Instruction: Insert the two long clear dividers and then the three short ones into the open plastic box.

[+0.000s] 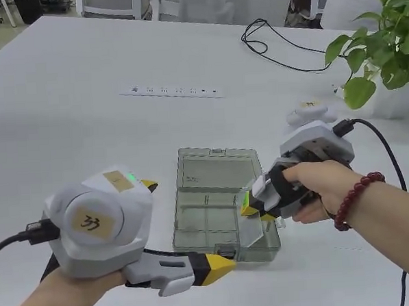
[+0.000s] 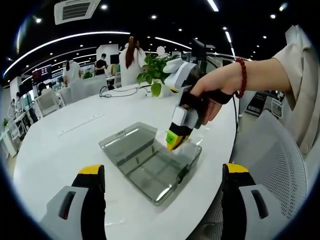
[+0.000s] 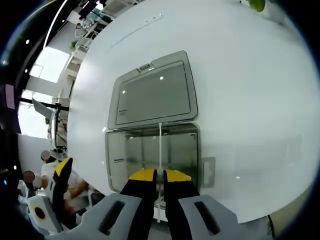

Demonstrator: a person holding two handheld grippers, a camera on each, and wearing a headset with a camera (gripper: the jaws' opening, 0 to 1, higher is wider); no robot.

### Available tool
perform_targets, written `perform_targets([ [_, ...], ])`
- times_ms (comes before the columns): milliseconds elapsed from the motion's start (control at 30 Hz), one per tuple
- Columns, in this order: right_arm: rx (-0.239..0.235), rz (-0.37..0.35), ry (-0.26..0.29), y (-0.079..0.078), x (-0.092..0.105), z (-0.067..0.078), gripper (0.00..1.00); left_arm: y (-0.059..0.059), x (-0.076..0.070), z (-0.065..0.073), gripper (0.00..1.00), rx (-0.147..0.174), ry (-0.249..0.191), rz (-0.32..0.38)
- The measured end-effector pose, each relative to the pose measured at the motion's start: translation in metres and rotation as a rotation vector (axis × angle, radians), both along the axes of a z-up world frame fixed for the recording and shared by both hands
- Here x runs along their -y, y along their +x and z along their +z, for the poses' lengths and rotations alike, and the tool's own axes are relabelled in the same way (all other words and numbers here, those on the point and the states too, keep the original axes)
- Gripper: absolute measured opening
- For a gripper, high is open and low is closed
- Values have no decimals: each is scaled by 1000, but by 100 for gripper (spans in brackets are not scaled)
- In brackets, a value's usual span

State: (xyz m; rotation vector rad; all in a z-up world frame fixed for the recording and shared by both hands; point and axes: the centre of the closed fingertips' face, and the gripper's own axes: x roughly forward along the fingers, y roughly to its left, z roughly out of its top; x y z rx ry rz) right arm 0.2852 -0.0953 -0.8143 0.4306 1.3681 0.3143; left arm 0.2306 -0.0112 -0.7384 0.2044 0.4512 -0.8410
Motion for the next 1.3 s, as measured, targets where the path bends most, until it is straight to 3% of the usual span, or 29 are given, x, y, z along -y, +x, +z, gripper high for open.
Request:
perform_targets([
  [267,-9,31,-13,0,-3,1,6,1,-1,1,99,-2,-6,4],
  [433,-7,35,-24,-2,0,0,6,2,0,6,99,-9,-49,13],
  [1100,-19,40,-35,-9,-3,1,7,3,-9,7,98,-2,-39,40],
  [1300,-15,63,-68,-10,-6,2,7,4,-10,7,97,-1,-38,42],
])
